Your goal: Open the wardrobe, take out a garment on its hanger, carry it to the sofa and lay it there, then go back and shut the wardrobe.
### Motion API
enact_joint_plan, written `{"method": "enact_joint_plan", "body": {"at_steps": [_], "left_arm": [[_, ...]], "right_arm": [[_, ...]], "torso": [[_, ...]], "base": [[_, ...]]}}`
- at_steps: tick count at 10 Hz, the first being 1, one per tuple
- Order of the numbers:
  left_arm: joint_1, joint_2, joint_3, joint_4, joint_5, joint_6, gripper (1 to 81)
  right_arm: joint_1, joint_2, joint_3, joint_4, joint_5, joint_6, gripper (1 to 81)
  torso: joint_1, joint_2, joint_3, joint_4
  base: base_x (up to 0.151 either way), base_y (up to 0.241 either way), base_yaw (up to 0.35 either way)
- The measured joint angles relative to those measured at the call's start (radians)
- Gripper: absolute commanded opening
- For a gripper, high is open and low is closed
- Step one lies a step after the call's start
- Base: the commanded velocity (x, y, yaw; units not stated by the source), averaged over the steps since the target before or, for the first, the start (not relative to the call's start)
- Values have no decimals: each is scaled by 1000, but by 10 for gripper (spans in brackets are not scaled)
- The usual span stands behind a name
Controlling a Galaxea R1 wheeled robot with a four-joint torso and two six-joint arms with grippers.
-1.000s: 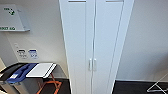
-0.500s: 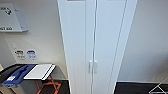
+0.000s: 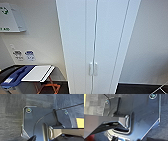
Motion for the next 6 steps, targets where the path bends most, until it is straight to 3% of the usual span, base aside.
{"method": "enact_joint_plan", "body": {"at_steps": [6], "left_arm": [[0, 3, 0, 1, 0, 0, 811]], "right_arm": [[0, 1, -2, 0, 0, 0, 811]], "torso": [[0, 0, 0, 0]], "base": [[94, 0, 0]]}}
